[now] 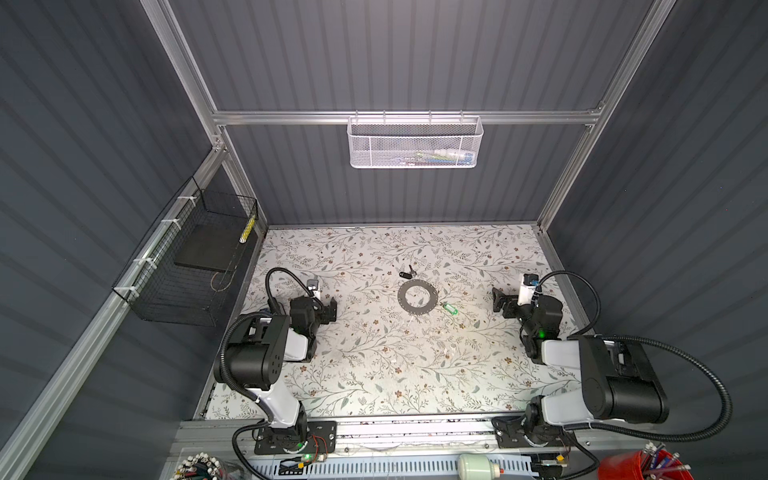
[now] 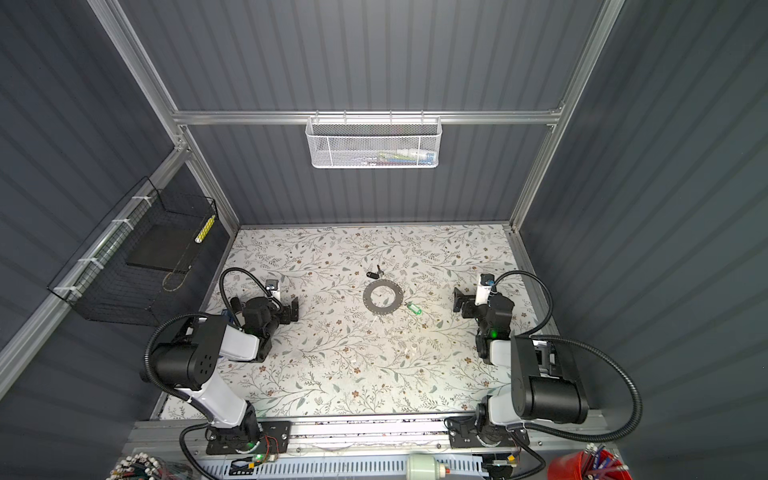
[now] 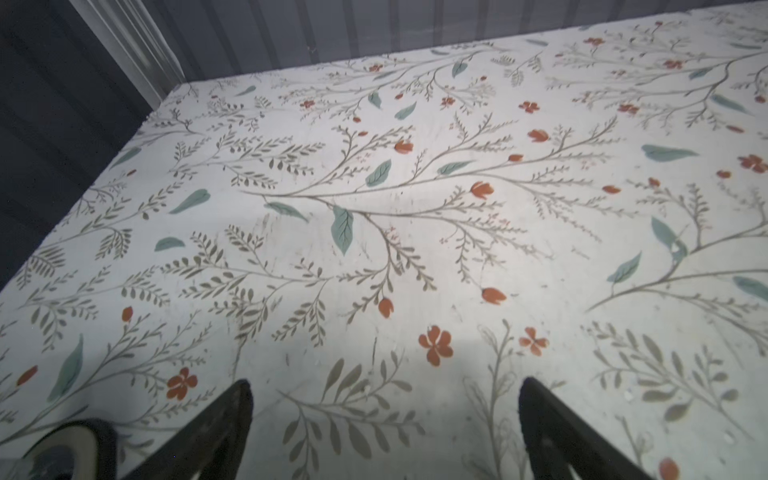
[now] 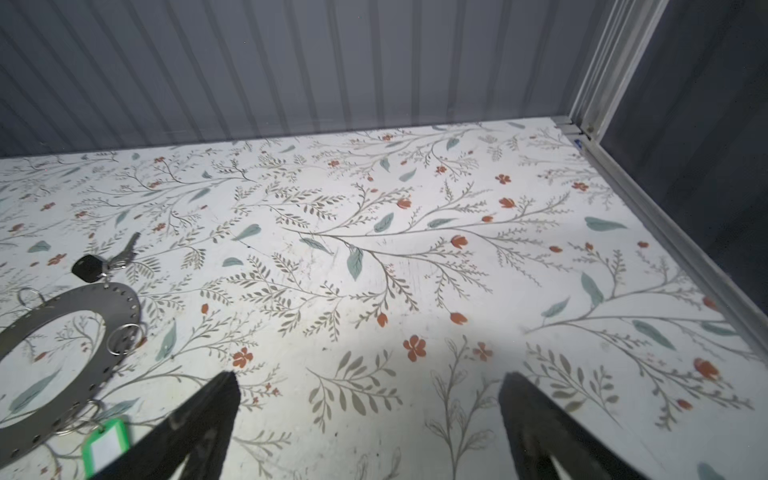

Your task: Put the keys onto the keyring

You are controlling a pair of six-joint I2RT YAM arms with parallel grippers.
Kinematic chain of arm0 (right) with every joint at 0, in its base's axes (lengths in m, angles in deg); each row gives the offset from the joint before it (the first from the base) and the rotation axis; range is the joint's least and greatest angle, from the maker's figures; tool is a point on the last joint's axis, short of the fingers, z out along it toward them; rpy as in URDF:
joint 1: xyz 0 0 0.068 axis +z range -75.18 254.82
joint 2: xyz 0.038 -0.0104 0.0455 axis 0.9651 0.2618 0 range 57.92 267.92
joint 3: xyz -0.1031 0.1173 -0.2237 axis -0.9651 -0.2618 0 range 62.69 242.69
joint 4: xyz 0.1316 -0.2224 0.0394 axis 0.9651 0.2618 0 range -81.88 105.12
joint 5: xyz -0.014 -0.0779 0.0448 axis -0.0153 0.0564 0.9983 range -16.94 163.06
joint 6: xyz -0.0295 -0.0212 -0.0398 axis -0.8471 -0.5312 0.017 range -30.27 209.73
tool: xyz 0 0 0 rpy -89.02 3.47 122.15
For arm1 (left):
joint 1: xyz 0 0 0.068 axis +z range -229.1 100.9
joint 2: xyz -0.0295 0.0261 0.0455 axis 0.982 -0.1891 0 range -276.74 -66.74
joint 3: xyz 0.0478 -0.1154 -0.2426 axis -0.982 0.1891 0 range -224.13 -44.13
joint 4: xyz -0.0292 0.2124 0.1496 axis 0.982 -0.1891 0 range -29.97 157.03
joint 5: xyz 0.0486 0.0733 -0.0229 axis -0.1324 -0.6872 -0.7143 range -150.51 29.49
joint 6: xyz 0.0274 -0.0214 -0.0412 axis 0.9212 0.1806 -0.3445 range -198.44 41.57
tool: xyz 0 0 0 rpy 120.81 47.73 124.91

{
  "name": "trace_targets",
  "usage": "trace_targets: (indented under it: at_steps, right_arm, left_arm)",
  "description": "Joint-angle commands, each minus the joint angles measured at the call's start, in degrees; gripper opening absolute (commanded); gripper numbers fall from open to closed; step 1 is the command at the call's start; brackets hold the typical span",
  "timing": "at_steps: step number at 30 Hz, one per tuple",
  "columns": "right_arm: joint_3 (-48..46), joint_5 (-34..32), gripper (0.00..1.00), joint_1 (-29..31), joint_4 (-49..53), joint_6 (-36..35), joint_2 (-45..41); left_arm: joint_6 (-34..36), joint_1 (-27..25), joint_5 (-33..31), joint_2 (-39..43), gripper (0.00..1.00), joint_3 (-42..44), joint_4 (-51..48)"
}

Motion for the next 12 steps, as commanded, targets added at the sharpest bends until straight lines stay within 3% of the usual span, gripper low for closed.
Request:
trace_targets:
  at_steps: [1, 4, 12]
  right_arm:
    - [-1.1, 3.8, 0.99, 0.3, -8.7, -0.6, 1.4]
    - [0.7, 3.0, 0.99, 0.7, -2.8, -1.1, -0.1]
    - [1.4, 2.0, 0.99, 0.7, -2.4, -0.9, 0.5]
  left_arm:
    - [-1.1, 0.2, 0.7, -0.6, 1.0, -1.7, 3.1]
    - [-1.1, 0.2, 1.0, -0.5, 1.0, -3.2, -0.6]
    - [-1.4, 0.2, -0.4, -0.8, 1.0, -4.4, -2.2]
